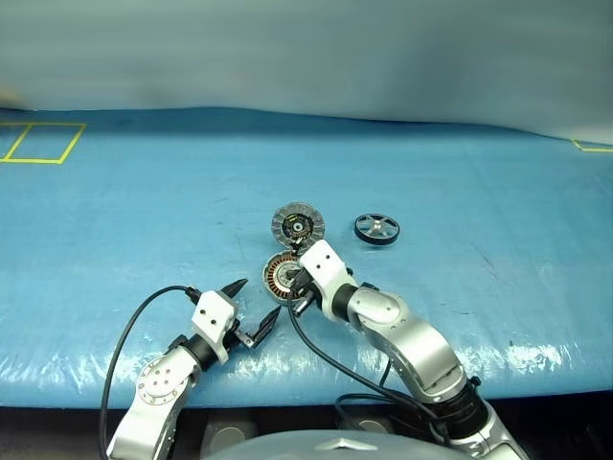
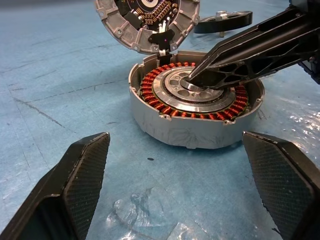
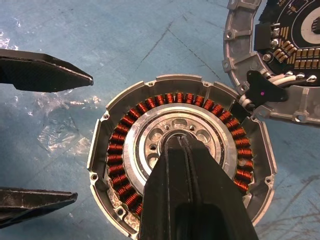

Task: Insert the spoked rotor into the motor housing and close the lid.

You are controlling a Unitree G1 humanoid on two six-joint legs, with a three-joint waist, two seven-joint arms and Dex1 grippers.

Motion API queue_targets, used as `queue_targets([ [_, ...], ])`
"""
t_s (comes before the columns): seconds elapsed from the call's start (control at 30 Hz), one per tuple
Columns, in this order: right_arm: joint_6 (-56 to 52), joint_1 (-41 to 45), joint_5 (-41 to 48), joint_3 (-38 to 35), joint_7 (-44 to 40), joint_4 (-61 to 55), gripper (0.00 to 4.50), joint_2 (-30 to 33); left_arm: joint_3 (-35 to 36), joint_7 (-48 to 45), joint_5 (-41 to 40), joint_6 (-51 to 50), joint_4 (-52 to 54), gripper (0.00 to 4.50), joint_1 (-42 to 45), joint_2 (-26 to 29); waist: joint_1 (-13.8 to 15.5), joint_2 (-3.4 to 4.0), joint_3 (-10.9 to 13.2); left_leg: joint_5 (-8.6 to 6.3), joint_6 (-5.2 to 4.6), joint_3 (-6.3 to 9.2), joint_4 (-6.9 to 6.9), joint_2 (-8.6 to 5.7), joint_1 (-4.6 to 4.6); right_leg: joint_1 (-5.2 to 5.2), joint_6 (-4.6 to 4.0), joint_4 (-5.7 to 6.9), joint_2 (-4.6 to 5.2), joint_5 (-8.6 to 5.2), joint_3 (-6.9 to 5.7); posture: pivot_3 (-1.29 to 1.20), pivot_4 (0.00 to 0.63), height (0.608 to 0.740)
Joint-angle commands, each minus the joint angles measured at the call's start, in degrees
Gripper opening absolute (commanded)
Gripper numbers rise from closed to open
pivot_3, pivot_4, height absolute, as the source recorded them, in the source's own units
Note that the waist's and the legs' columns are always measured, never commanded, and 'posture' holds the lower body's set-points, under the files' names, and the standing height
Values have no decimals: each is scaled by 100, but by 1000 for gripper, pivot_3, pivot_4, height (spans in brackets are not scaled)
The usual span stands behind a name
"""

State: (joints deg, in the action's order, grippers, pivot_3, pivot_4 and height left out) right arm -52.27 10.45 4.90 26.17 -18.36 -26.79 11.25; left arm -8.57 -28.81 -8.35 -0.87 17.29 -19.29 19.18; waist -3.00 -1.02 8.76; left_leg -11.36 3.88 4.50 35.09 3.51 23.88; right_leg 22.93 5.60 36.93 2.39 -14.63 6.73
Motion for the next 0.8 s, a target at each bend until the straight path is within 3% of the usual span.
queue_targets([
  [0.03, 155, 118, -1, -1, 1, -83, 18, -52, -9, 3, 0, 86, 139, 4500, -16, -15, -3, 0, 0, 0, 0, 0, 0, 0, 0, 0, 0, 0, 0, 0, 0, 0, 150, 740],
  [0.6, -175, 248, -161, 408, -89, 120, 18, 220, -13, 39, 23, 97, 143, 4500, -42, -66, -37, 0, 0, 0, 0, 0, 0, 0, -4, 5, 0, 0, 0, 0, 0, 0, 150, 740],
  [0.8, -83, 208, 30, 188, -176, -217, 18, 145, -9, 28, 35, 99, 134, 4500, -65, -90, -42, -1, -1, 0, 0, 1, 0, 0, -4, 4, 0, -1, 0, 0, 0, 0, 150, 740],
])
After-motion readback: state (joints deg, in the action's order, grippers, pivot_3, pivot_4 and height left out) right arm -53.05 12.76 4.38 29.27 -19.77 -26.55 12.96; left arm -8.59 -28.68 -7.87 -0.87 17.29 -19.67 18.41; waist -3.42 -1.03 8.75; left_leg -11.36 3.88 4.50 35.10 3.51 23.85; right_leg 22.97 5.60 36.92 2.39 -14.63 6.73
